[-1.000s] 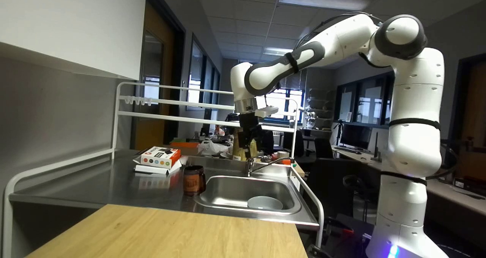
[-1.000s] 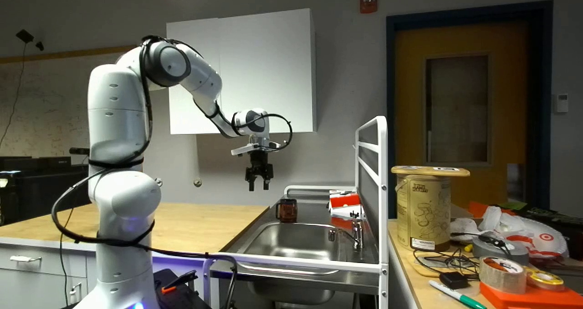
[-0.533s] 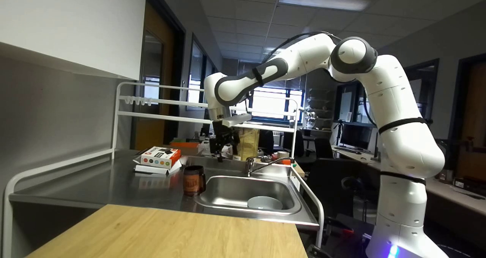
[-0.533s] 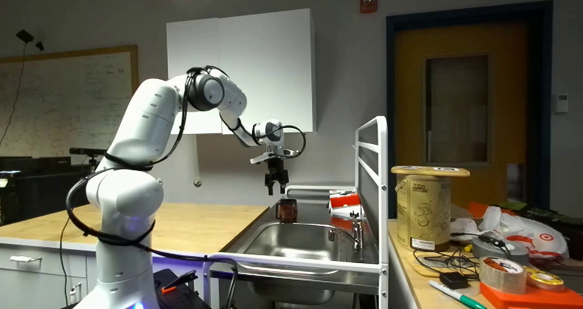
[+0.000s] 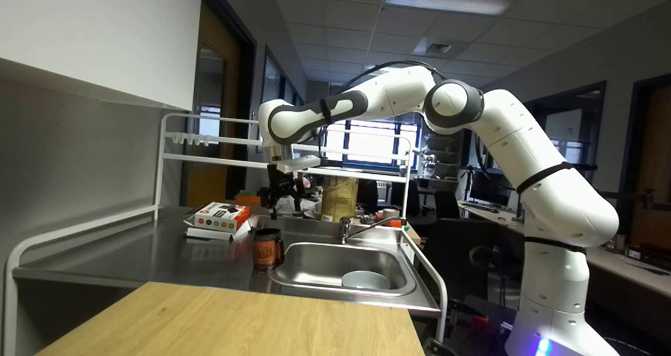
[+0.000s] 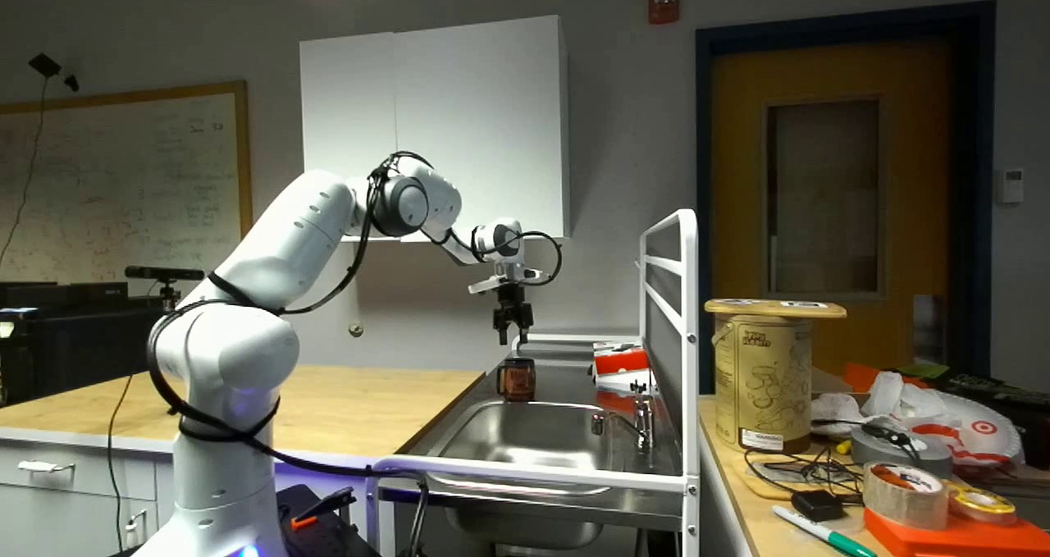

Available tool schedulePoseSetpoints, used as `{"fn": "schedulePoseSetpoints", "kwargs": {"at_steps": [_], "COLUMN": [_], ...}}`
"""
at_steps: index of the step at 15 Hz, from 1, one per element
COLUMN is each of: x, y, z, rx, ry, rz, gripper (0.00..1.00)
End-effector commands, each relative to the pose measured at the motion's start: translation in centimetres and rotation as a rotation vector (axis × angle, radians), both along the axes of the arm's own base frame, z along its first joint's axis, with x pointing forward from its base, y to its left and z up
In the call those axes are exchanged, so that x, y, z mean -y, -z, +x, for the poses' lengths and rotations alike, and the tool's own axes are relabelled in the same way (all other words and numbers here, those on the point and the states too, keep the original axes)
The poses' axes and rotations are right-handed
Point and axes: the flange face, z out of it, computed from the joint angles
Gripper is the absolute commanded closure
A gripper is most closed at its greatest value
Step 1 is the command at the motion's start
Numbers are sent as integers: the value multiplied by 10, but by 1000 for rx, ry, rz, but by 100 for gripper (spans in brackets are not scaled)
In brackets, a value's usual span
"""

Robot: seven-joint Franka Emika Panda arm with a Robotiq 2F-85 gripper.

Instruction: Put the mug in the sink

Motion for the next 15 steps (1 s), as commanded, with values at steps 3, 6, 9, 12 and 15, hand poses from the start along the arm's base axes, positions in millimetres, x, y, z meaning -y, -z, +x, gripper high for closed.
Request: {"fn": "schedulePoseSetpoints", "kwargs": {"at_steps": [3, 6, 9, 12, 15], "x": [12, 22, 26, 29, 29], "y": [10, 31, 51, 60, 61], "z": [43, 54, 59, 60, 60], "rx": [-9, -45, -88, -120, -127], "ry": [90, 126, 152, 168, 180], "rz": [41, 58, 66, 66, 63], "gripper": [0, 0, 0, 0, 33]}}
